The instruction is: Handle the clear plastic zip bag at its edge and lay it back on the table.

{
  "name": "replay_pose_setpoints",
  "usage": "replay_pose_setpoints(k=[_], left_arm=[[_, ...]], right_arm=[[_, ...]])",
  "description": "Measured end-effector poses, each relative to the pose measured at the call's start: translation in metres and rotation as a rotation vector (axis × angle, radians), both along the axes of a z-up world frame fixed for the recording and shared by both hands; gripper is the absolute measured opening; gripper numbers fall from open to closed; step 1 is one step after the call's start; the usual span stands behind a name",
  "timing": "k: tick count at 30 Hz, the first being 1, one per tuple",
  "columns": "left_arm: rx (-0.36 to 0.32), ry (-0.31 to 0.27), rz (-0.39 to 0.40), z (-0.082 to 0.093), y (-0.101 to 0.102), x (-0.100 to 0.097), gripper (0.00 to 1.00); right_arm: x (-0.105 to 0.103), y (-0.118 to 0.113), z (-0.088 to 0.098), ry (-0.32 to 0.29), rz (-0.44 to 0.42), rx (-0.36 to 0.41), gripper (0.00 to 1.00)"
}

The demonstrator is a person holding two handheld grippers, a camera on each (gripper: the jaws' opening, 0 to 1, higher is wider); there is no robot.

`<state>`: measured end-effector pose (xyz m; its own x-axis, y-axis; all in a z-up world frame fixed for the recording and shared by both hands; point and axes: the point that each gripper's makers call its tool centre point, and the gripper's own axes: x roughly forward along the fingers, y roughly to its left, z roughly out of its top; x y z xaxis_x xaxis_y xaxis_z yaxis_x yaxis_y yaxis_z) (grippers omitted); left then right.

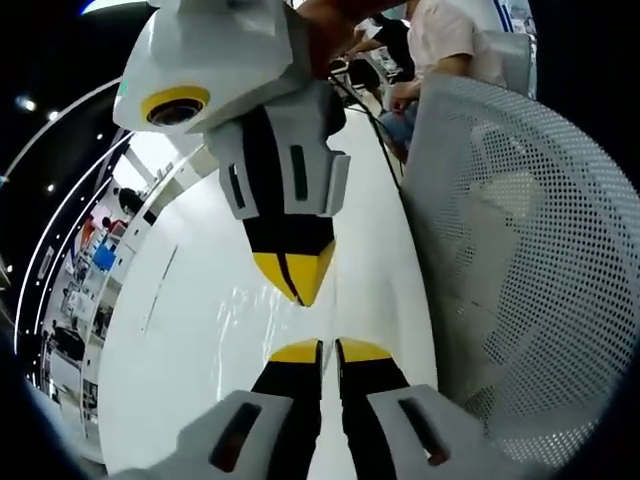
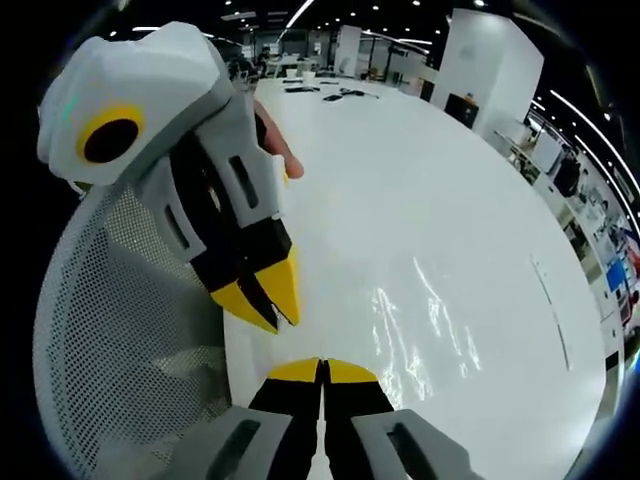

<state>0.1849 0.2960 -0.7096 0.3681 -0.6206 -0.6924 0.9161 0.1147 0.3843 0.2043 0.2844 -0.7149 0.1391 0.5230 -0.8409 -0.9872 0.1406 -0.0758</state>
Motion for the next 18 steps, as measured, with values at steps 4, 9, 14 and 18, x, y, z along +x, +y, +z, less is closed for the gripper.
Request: replay_pose_setpoints(k=[4,9,14,18], left_arm=[[0.005,-0.002,0.001,0.0,0.001,0.0,0.01],[0.014,0.006,0.002,-0.002,0.002,0.0,0.01],[0.023,0.006,-0.001,-0.004,0.002,-0.001,0.0],[0.024,0.011,0.002,-0.005,0.002,0.0,0.0]], right_arm=[[0.002,0.001,0.001,-0.009,0.0,0.004,0.0],[0.004,0.002,0.005,-0.018,-0.006,0.012,0.0],[0.006,0.002,0.008,-0.031,-0.011,0.014,0.0],[0.008,0.002,0.011,-0.039,-0.011,0.015,0.0]])
